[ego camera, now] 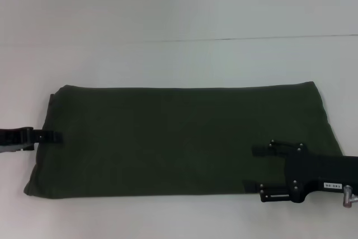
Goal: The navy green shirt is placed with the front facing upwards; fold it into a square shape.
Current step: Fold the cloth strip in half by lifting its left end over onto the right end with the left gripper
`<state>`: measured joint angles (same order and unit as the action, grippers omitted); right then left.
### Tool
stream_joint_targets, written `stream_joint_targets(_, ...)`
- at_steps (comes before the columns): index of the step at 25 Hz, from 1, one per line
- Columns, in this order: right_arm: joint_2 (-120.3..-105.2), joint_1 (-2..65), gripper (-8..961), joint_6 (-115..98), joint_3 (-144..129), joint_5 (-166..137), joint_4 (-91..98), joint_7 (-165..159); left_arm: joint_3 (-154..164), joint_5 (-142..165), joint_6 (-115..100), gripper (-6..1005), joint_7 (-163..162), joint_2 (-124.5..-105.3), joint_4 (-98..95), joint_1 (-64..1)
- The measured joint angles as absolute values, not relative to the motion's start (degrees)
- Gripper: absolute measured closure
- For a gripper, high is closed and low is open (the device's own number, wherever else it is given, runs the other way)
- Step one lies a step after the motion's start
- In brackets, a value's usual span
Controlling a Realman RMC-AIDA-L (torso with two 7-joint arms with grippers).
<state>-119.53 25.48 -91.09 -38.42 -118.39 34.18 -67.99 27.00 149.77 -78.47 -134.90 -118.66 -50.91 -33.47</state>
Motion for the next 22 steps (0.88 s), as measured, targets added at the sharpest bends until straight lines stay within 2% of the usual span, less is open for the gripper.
stream_joint_targets(22,-119.52,26.4,40,-89.1,-38.6,-118.4,34.1,-69.5,27.1,149.9,-74.7,121,-134.8,-118.56,-49.5,-33.7)
